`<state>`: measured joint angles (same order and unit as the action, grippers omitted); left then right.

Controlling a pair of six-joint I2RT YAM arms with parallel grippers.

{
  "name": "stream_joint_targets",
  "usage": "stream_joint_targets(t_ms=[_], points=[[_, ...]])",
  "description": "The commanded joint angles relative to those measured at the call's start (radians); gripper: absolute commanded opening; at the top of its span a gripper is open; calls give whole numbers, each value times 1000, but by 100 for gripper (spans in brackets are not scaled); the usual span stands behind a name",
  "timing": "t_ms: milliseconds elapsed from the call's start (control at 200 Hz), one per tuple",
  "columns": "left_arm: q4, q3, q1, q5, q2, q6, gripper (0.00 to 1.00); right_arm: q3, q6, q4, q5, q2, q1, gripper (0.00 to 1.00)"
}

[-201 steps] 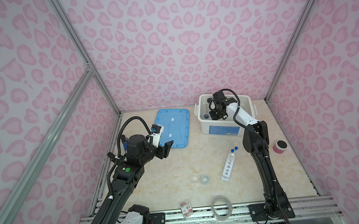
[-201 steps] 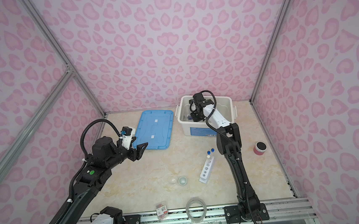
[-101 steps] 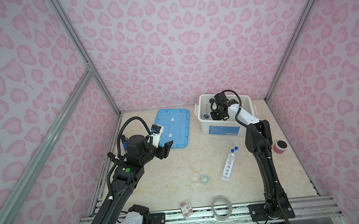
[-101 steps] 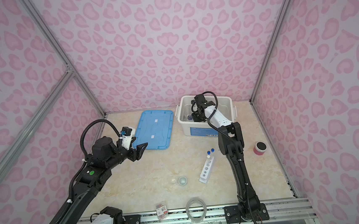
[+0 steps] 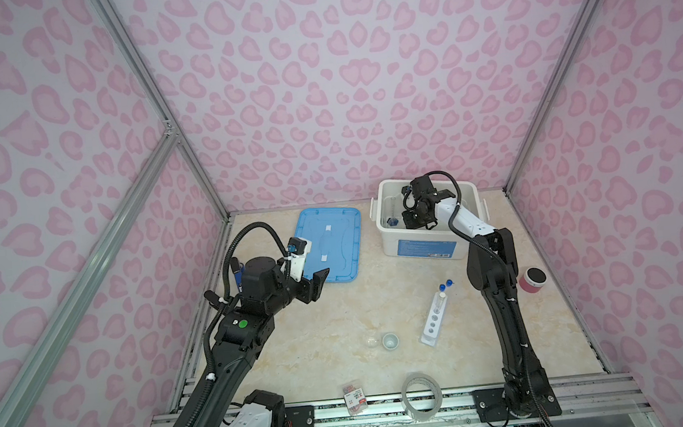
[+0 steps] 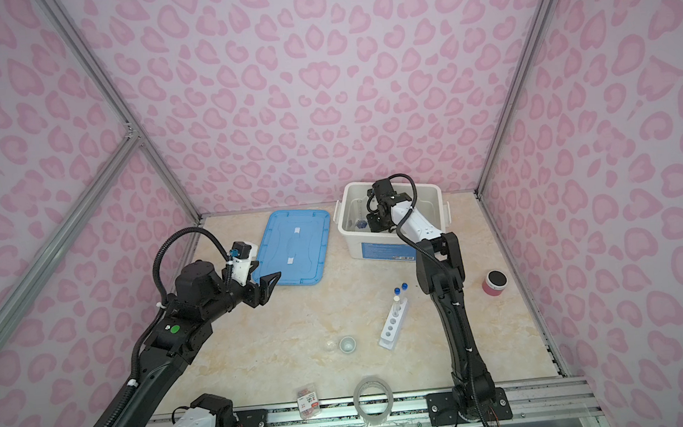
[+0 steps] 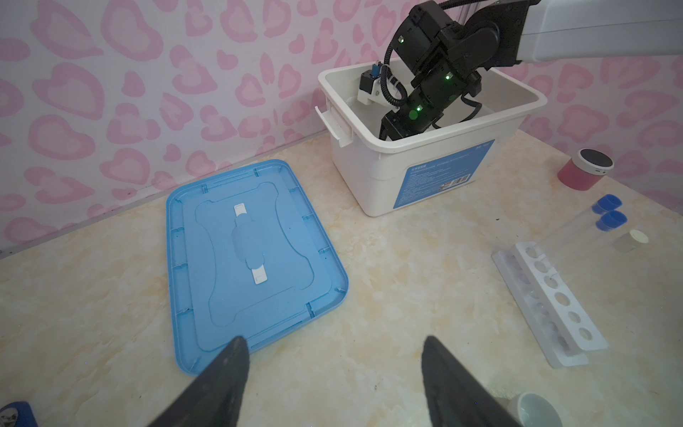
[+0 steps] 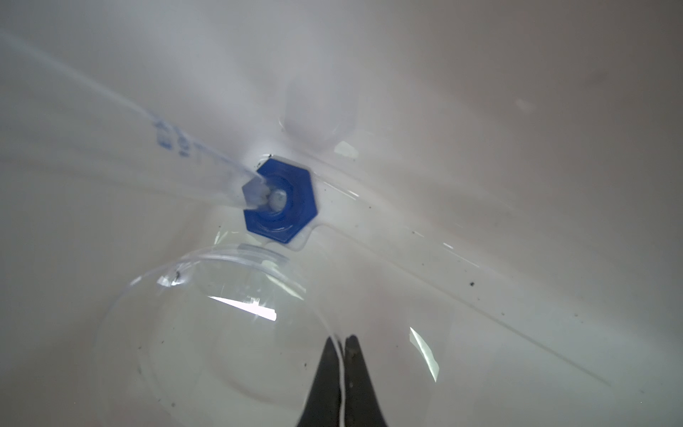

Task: Organize the chemistry lab equipment
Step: 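Lower the clear glass dish into the bin and open right gripper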

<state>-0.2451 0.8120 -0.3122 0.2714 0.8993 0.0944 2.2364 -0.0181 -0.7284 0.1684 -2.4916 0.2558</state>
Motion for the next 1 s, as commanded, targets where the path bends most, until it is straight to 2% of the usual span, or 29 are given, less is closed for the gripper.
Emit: stream_joint_targets(t_ms=[0, 690, 995], points=[[-2, 10, 0, -5, 2, 8, 76, 19, 12, -3, 10, -25, 1, 3], [-7, -11, -1, -12, -13, 8, 76, 55, 8, -28, -6, -88, 24, 3], [-4, -15, 0, -14, -15, 7, 76, 68, 7, -40, -1, -98, 24, 7]])
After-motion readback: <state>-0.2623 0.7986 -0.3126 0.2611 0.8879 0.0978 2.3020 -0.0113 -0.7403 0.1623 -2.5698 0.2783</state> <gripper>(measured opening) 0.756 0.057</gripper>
